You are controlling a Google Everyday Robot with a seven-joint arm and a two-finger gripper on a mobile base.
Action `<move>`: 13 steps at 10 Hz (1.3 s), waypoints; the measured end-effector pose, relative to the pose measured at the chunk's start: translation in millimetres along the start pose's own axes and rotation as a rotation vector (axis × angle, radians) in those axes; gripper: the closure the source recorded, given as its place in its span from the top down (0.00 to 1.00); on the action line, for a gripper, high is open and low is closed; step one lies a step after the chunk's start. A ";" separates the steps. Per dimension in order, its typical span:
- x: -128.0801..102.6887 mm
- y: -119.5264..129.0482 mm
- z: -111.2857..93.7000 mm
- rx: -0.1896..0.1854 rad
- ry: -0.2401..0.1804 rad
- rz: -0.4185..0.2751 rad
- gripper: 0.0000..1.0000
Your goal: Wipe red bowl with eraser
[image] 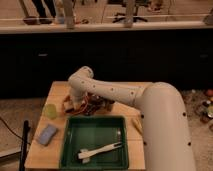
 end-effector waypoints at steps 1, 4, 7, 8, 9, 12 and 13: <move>4.5 -3.8 -1.0 0.003 0.007 0.001 0.03; 7.4 -22.0 -0.5 0.011 0.020 -0.018 0.03; -0.3 -33.9 2.6 0.013 0.013 -0.046 0.03; -2.7 -34.8 3.3 0.011 0.009 -0.055 0.03; -7.4 -35.0 3.8 0.009 -0.002 -0.073 0.03; -24.5 -21.8 5.9 -0.015 -0.034 -0.132 0.03; -29.1 -14.6 5.9 -0.026 -0.043 -0.146 0.03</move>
